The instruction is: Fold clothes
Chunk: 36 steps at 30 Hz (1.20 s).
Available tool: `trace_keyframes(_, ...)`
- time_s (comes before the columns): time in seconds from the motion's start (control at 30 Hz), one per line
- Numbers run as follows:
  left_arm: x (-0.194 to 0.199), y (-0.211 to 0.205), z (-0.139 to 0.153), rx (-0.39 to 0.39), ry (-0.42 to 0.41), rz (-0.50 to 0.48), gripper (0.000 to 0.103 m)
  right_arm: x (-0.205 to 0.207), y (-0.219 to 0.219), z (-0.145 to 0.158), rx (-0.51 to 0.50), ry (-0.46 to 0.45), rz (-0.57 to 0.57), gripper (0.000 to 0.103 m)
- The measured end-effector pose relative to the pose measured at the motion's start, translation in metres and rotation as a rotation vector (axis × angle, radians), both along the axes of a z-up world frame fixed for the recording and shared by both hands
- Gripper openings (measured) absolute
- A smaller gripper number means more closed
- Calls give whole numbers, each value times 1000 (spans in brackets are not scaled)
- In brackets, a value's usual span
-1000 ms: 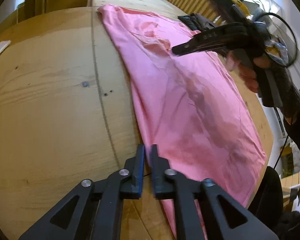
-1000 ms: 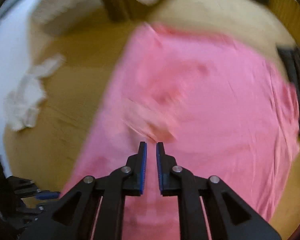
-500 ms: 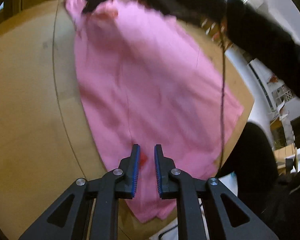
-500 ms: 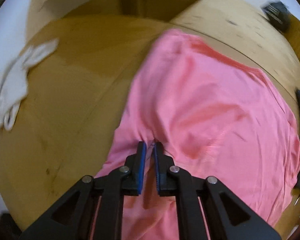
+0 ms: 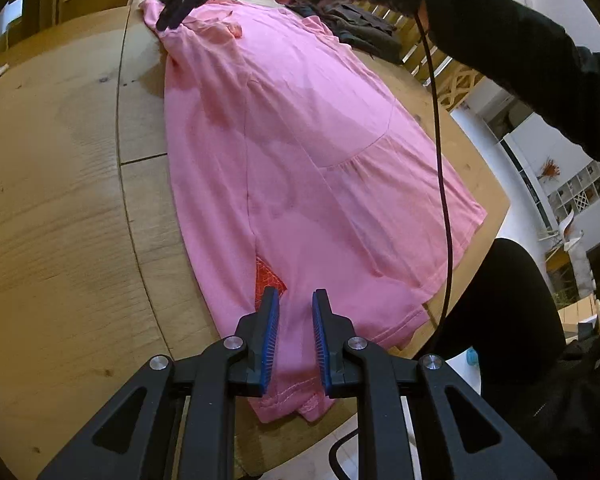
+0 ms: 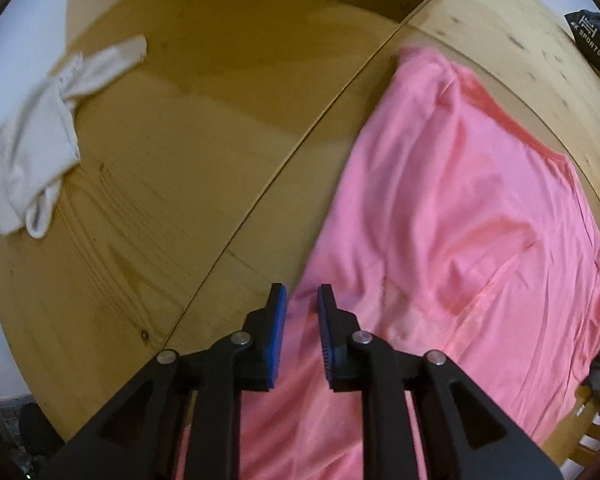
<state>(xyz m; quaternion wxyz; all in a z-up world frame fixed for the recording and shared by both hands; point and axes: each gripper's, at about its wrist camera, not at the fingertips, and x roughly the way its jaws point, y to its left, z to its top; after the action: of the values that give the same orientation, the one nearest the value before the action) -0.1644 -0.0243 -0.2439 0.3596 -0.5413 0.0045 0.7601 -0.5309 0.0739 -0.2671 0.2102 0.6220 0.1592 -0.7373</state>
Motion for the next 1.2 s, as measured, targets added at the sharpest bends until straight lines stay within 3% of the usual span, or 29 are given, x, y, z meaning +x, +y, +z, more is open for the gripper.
trace_keyframes(0.27, 2, -6, 1, 1, 19, -11, 16, 10, -21, 1, 150, -15, -35, 18)
trace_keyframes(0.37, 1, -3, 0, 8, 16, -9, 16, 11, -19, 4, 130, -30, -54, 18)
trace_keyframes(0.43, 1, -2, -1, 8, 15, -9, 16, 10, -16, 6, 99, -36, -66, 10)
trace_keyframes(0.47, 1, -1, -1, 6, 17, -10, 16, 10, -13, 7, 76, -47, -75, 3)
trace_keyframes(0.5, 2, 1, -1, 2, 20, -12, 16, 8, -8, 10, 4, -74, -106, 3)
trace_keyframes(0.6, 3, 0, 0, -5, 26, -17, 16, 0, 15, 28, -362, -151, -224, 2)
trace_keyframes(0.7, 4, -1, 0, -3, 25, -16, 16, -1, 17, 29, -353, -133, -244, 2)
trace_keyframes(0.73, 4, -2, 1, -4, 25, -16, 16, -9, 14, 28, -302, -118, -223, 3)
trace_keyframes(0.8, 4, -2, 2, -5, 26, -18, 16, -7, 3, 29, -147, -106, -168, 17)
trace_keyframes(0.87, 3, -3, 2, -3, 23, -20, 16, 8, -5, 34, -88, -91, -122, 20)
trace_keyframes(1.2, 6, 3, 3, -27, 39, -31, 20, 36, -37, 22, 53, -121, -78, 19)
